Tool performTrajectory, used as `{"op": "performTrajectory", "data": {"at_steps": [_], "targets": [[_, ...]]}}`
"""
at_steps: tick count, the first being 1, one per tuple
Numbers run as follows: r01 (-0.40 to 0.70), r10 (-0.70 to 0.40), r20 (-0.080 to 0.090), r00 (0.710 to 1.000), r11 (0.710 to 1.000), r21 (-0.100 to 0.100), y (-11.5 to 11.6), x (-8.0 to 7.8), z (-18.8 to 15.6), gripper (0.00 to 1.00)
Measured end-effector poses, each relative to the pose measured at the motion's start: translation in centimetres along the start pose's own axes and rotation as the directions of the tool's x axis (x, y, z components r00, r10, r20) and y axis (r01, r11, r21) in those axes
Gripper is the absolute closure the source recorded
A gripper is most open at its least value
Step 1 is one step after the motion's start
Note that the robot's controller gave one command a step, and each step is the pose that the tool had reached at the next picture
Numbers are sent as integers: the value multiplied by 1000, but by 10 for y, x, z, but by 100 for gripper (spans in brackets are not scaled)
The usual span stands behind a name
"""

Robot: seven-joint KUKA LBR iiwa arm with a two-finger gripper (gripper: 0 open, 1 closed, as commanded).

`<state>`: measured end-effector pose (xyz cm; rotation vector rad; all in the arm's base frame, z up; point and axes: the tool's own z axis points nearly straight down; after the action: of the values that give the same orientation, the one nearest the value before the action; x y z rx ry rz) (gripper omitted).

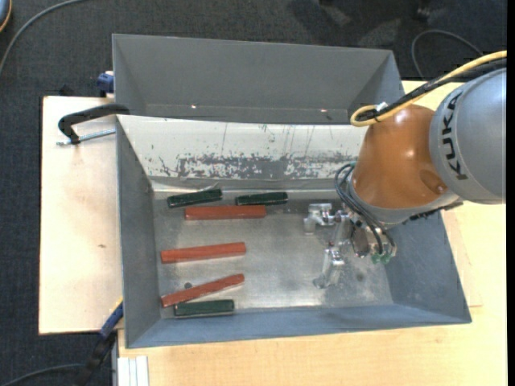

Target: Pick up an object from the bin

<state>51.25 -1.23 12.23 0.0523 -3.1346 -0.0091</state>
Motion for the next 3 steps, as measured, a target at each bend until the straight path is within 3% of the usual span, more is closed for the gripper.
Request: {"op": "performTrajectory", "data": {"at_steps": [1,2,3], "targets": [[284,-284,10,959,959,6,55,6,-19,0],[262,-262,9,965,965,3,132,-35,52,0],[257,-257,10,966,966,7,127,-36,49,100]]}}
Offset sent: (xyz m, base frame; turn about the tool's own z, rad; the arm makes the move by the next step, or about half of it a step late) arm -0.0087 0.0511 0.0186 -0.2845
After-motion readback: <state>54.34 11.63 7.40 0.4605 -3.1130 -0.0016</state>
